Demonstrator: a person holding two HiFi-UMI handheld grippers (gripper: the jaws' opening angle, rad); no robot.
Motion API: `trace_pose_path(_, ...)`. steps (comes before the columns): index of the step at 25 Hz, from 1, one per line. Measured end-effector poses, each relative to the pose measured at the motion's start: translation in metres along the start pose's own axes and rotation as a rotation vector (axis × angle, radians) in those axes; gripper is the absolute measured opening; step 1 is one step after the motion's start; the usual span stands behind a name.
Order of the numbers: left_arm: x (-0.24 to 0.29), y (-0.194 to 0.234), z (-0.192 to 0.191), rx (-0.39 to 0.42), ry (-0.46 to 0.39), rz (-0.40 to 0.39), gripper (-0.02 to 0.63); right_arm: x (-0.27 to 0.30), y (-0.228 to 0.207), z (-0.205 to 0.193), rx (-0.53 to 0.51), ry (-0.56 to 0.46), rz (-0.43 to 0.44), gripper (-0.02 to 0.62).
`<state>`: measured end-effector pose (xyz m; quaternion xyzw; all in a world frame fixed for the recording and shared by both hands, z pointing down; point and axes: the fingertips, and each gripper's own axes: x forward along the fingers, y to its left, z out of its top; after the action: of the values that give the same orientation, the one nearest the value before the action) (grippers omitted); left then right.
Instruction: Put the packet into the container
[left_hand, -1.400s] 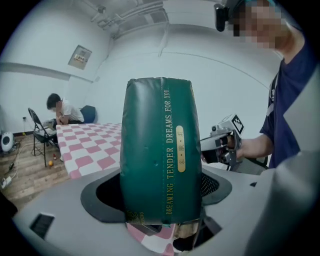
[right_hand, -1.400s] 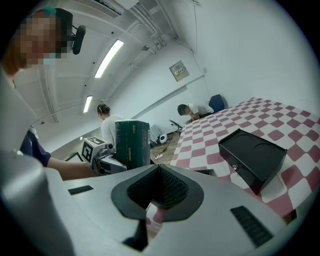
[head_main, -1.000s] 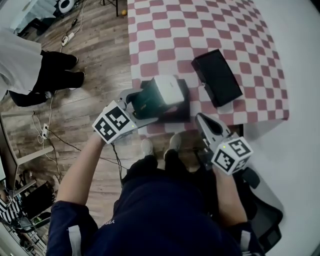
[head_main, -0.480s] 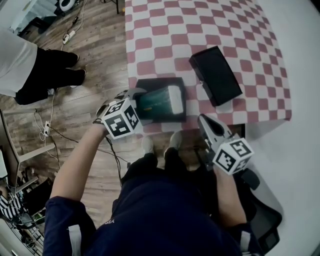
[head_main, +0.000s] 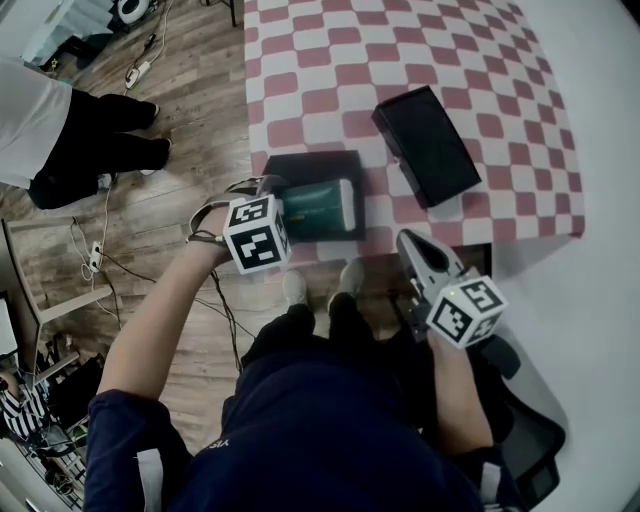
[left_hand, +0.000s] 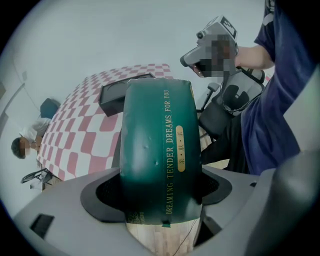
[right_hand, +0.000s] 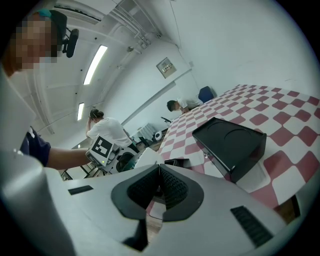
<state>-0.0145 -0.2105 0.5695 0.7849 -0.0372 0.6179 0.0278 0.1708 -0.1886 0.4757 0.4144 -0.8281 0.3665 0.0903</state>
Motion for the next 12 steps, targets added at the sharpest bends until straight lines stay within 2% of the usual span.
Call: trace_pose_path(12,0.009,0.001,0.001,0.021,0.136,0.022,0.433,-0.005,-0.005,-0.014,0.033,0.011,0.018,0.017)
